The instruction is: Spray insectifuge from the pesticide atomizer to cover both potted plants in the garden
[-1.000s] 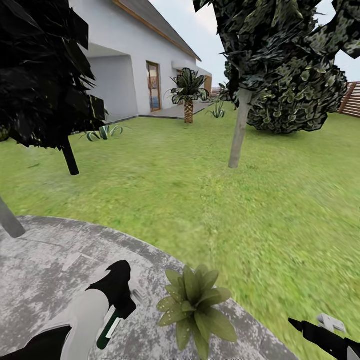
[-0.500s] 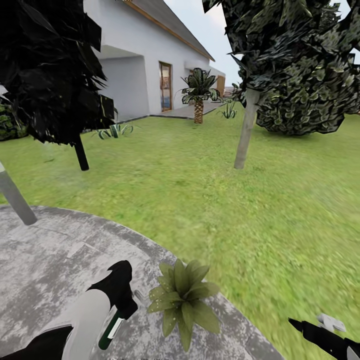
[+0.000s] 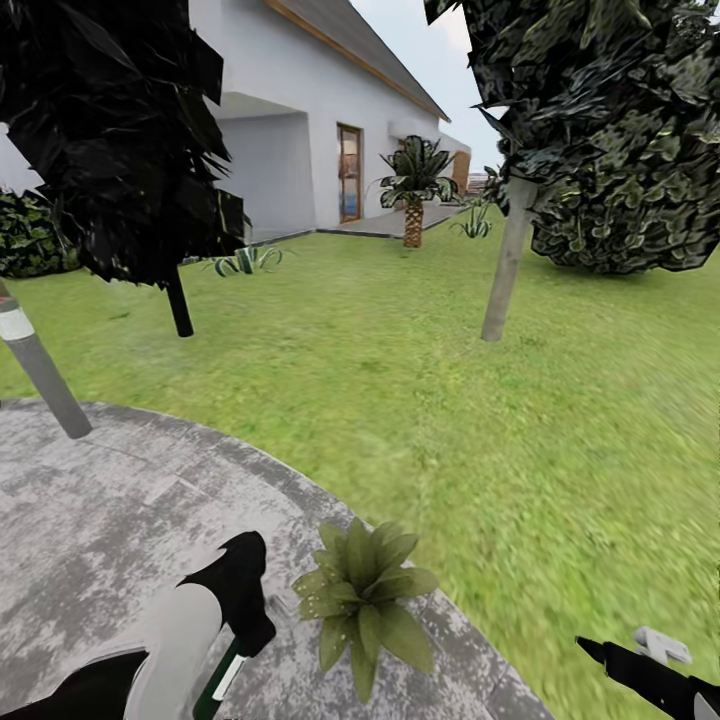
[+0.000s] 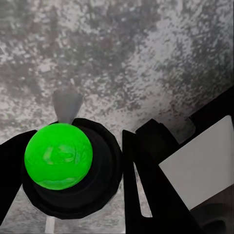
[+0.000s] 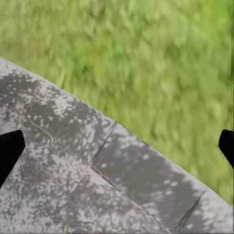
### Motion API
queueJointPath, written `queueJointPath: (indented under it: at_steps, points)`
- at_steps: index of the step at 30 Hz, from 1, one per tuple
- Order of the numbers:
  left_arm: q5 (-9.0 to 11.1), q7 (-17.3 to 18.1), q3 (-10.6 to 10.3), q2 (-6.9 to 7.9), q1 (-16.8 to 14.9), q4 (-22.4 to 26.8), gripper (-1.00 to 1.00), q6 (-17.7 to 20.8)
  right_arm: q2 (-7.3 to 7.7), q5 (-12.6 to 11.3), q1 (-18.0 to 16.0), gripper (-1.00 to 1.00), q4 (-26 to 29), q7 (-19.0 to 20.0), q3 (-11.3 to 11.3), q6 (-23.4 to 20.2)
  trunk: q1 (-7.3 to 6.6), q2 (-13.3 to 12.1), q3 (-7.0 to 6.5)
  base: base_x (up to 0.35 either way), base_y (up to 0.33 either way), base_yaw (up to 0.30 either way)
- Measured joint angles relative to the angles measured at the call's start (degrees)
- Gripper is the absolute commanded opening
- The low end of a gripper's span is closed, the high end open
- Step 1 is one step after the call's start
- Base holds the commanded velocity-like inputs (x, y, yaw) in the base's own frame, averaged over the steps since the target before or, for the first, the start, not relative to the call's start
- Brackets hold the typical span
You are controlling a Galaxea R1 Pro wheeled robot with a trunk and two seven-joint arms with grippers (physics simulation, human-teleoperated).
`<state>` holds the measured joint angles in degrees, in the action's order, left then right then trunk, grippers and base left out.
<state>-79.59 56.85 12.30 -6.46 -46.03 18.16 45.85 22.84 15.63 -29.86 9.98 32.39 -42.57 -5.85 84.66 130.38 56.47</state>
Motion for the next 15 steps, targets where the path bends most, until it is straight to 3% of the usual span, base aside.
queueJointPath:
  at_steps: [7, 15]
  points:
    - [-0.01, 0.02, 0.03, 0.02, 0.01, -0.14, -1.0, 0.0, 0.02, 0.0, -0.01, 1.0, 0.0, -0.01, 0.0, 0.0, -0.01, 0.0, 0.0, 0.062, -0.315, 0.221]
    - [-0.09, 0.02, 0.08, 0.1, 0.01, -0.17, -1.0, 0.0, 0.02, 0.0, -0.01, 1.0, -0.02, -0.01, 0.0, 0.01, -0.01, 0.0, 0.0, 0.079, -0.259, 0.066]
